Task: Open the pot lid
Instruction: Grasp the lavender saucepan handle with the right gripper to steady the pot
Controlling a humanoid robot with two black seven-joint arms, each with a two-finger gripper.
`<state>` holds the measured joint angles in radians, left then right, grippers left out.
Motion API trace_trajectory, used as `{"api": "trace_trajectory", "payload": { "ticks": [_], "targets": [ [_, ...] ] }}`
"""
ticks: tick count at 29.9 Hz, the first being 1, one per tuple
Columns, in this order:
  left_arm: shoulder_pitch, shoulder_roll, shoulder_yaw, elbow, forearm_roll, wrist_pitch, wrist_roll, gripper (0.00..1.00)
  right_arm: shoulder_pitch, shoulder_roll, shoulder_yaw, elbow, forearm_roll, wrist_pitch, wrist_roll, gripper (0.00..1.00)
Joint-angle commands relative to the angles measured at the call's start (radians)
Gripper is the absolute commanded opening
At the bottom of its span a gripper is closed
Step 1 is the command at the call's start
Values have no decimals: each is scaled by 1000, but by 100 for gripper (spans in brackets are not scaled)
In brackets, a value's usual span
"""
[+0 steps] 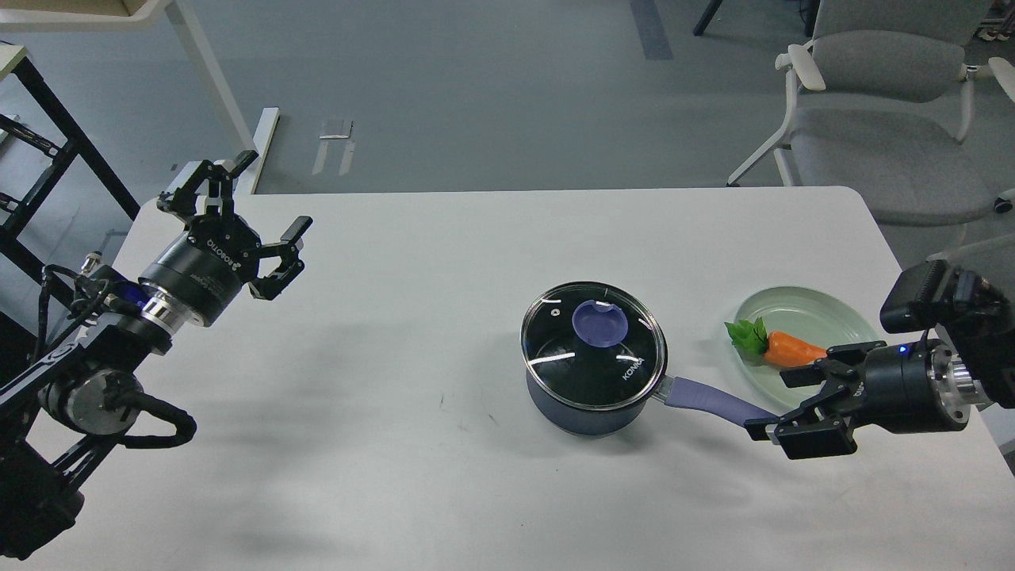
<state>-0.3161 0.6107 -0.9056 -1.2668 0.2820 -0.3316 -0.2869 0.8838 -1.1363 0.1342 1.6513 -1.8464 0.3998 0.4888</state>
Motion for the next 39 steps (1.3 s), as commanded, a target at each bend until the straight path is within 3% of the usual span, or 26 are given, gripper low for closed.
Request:
{"api": "trace_trajectory", "payload": {
  "ticks": [1, 13, 20, 23, 29, 36, 39],
  "targets": [
    [0, 0, -1, -3, 0, 5, 0, 99, -5, 33, -25, -8, -14, -12, 0, 100],
    [3, -2, 1, -29, 0, 9, 0, 99, -2, 72, -67, -53, -126, -68, 0, 99],
    [3, -5, 1, -33, 0, 13, 0, 99, -6, 75, -84, -59, -165, -102, 0, 93],
    [3, -6, 1, -37, 6, 13, 0, 99, 0, 75, -84, -59, -165, -104, 0, 82],
    [0, -6, 1, -37, 29, 14, 0, 99, 0, 72, -87, -59, -168, -104, 0, 51],
    [-15, -6, 2, -37, 103, 11, 0, 99, 0, 69, -88, -59, -172, -104, 0, 40],
    [-34, -8, 4, -54, 178, 11, 0, 99, 1, 69, -88, -59, -177, -104, 0, 39]
  ]
}}
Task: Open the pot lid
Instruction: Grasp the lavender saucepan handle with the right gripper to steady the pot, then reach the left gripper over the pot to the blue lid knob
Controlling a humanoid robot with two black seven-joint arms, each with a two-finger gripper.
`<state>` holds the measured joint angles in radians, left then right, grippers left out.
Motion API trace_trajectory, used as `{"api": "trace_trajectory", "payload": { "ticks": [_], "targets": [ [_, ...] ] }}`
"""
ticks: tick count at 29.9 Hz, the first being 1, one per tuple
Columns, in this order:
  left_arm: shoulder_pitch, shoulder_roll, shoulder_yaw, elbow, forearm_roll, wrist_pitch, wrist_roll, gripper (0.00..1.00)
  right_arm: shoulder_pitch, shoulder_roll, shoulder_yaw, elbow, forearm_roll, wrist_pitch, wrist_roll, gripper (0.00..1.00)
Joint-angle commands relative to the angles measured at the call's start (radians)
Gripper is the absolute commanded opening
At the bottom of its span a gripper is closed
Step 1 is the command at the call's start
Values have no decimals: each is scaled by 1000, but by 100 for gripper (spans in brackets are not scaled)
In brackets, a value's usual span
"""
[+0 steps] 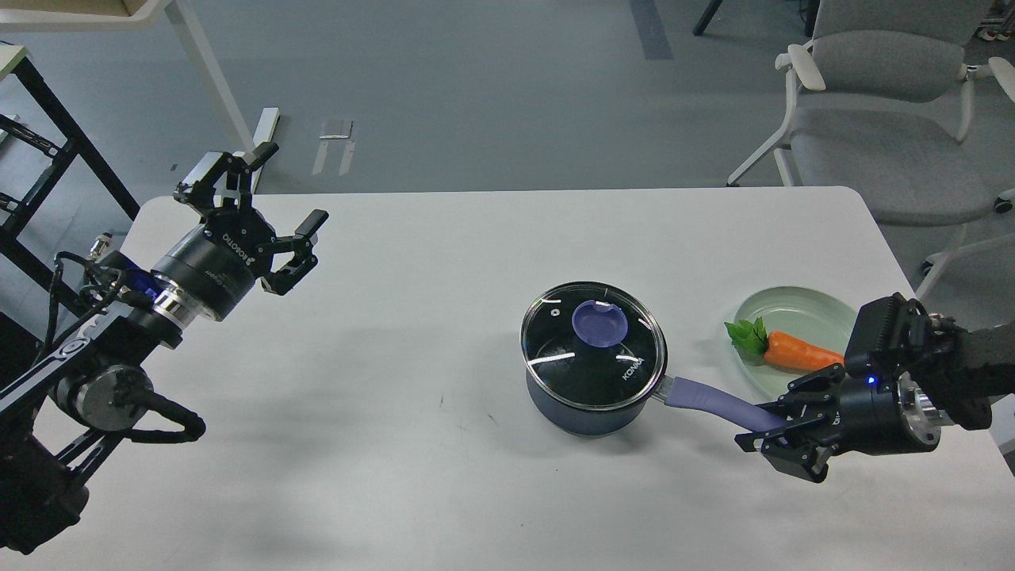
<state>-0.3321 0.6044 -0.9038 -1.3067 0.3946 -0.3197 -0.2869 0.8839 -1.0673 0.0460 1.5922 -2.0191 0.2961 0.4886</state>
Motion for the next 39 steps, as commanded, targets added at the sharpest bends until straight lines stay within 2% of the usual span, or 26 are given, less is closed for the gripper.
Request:
{"api": "trace_trajectory", "payload": {
  "ticks": [1, 5, 9, 15, 17, 20, 23, 24, 29, 39],
  "targets": [
    [-28, -2, 3, -20, 105, -1, 0, 99, 1, 0, 0, 0, -4, 0, 0, 39],
    [-88, -5, 13, -42, 344, -33, 2, 99, 1, -2, 0, -3, -4, 0, 0, 38],
    [-206, -9, 91, -57, 556, -94, 2, 99, 1, -3, 0, -3, -4, 0, 0, 35],
    [-390, -26, 222, -89, 832, -90, -2, 99, 1, -5, 0, -3, -4, 0, 0, 31],
    [-450, -55, 278, -89, 918, -87, -18, 99, 1, -5, 0, -3, -4, 0, 0, 30],
    [-522, -90, 354, -89, 1082, -46, -78, 99, 1, -5, -1, -3, -4, 0, 0, 30],
    [-590, -129, 456, -82, 1289, 65, -182, 99, 1, -5, 0, -3, -4, 0, 0, 30],
    [-614, -135, 501, -75, 1344, 106, -202, 99, 1, -5, 0, -3, -4, 0, 0, 31],
    [-702, -167, 699, -20, 1425, 232, -202, 99, 1, -5, 0, -3, -3, 0, 0, 31],
    [-719, -308, 760, 136, 1619, 261, -202, 99, -2, -3, -1, -3, -3, 0, 0, 32]
  ]
}}
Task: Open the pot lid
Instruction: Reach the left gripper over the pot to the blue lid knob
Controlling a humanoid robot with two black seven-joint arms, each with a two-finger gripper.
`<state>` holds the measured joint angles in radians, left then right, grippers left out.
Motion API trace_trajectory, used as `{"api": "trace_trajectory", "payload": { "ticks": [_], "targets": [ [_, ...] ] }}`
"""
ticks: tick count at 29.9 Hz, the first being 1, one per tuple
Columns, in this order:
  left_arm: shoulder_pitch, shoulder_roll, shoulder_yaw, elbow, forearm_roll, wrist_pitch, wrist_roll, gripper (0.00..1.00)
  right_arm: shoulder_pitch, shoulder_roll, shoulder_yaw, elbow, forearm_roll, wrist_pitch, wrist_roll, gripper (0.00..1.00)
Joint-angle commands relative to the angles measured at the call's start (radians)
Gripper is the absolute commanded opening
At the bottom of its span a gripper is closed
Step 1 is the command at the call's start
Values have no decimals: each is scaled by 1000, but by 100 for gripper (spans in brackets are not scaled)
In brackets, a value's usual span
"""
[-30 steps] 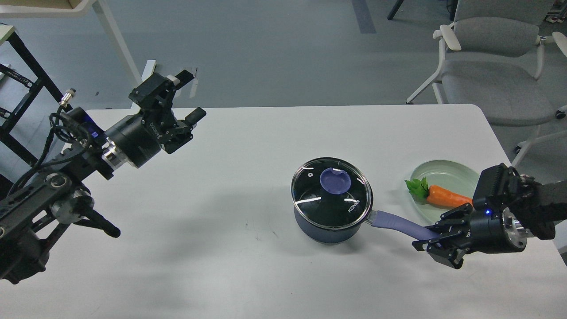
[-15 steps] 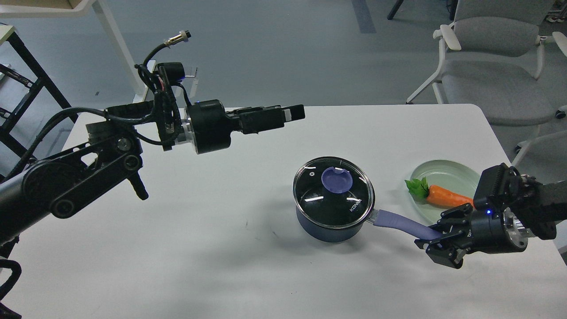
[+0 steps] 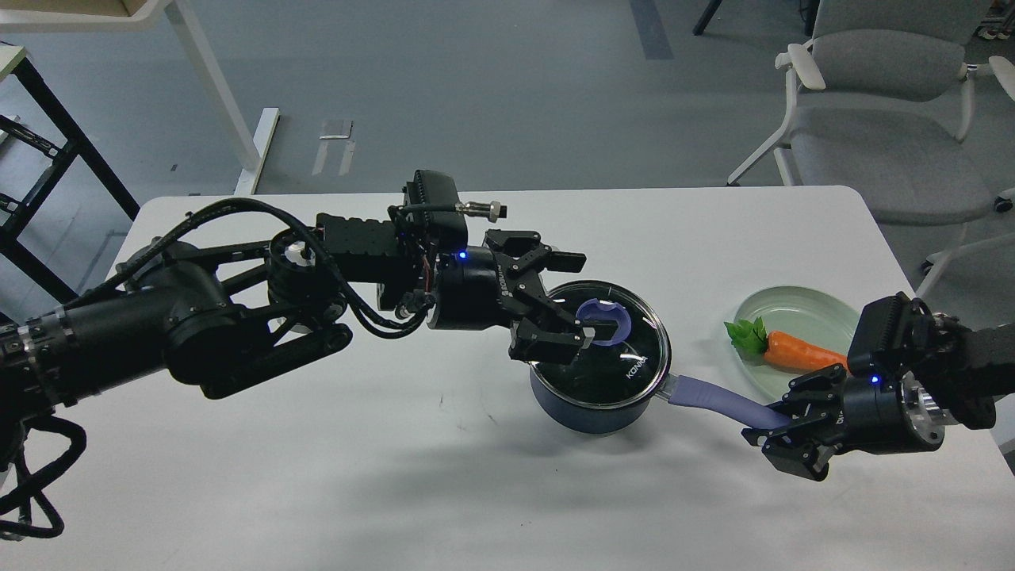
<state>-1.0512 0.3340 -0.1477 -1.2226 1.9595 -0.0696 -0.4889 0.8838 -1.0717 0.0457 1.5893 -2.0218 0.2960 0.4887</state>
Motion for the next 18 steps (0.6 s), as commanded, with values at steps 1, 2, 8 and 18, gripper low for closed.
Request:
{"api": "trace_trajectory", "payload": {
  "ticks": [1, 2, 8, 18],
  "targets": [
    [2, -50, 8, 69, 61, 16, 0, 99, -2, -1, -1, 0, 0, 0, 0, 32],
    [2, -56, 11, 80, 62, 19, 0, 99, -3, 1, -1, 0, 0, 0, 0, 32],
    [2, -84, 48, 101, 67, 21, 0, 99, -3, -1, -1, 0, 3, 0, 0, 32],
    [10, -127, 62, 187, 65, 42, 0, 99, -5, 1, -1, 0, 5, 0, 0, 34]
  ]
}}
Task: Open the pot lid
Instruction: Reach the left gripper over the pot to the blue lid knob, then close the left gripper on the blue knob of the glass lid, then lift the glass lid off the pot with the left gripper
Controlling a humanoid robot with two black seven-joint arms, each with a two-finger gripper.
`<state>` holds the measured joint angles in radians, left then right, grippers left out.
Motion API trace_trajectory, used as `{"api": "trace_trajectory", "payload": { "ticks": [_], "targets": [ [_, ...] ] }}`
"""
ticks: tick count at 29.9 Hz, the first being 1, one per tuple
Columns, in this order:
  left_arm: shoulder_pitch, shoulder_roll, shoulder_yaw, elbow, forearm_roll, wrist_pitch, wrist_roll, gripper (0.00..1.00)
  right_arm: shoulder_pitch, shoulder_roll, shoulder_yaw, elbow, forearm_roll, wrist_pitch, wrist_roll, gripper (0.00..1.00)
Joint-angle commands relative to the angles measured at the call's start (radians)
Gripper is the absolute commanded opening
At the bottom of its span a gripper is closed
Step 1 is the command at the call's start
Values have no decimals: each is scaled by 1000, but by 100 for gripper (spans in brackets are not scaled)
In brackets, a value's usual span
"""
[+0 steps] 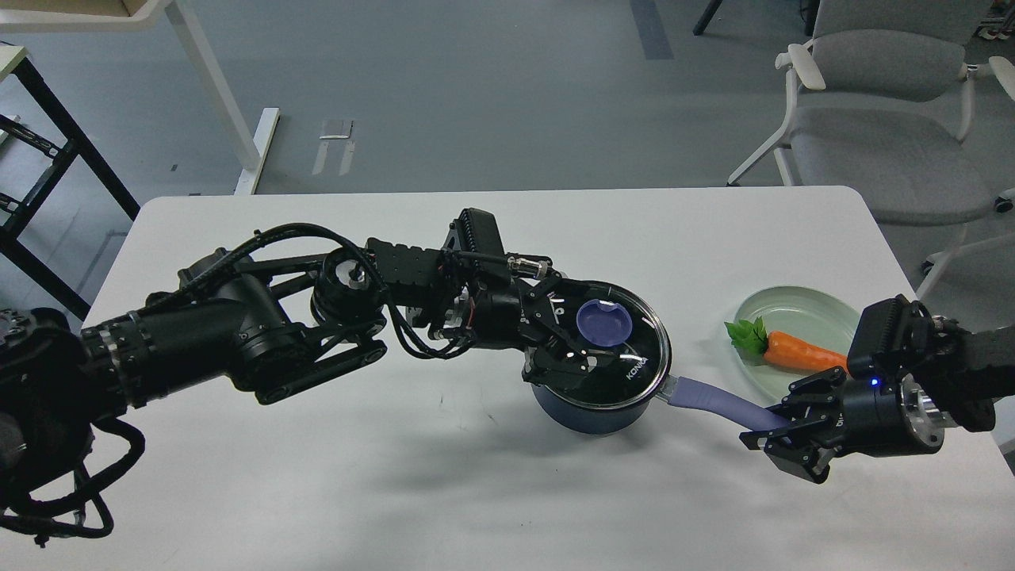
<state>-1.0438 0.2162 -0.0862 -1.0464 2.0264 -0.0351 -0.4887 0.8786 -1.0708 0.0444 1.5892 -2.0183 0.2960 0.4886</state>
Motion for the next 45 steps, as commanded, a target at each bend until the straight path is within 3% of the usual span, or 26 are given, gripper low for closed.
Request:
{"api": "trace_trajectory", "payload": {
  "ticks": [1, 12, 16, 19, 27, 32, 40, 45],
  "targets": [
    [4, -9, 0, 11, -3, 8, 0, 99, 0, 0, 0, 0, 1, 0, 0, 34],
    [5, -23, 37, 32, -2, 9, 0, 96, -1, 0, 0, 0, 3, 0, 0, 34],
    [5, -40, 40, 63, -3, 32, 0, 91, -1, 0, 0, 0, 3, 0, 0, 34],
    [7, -47, 40, 68, -3, 41, 0, 72, -1, -1, 0, 0, 3, 0, 0, 34],
    [5, -57, 40, 69, -3, 41, 2, 47, -1, -1, 0, 0, 4, 0, 0, 34],
    [2, -57, 40, 69, -3, 41, 9, 37, -3, -1, 0, 0, 4, 0, 0, 34],
    [-38, -38, 36, 46, -14, 41, 2, 36, -3, -3, 0, 0, 4, 0, 0, 34],
    [-61, 60, 36, -47, -64, 37, 2, 37, -3, -11, 0, 0, 4, 0, 0, 34]
  ]
}}
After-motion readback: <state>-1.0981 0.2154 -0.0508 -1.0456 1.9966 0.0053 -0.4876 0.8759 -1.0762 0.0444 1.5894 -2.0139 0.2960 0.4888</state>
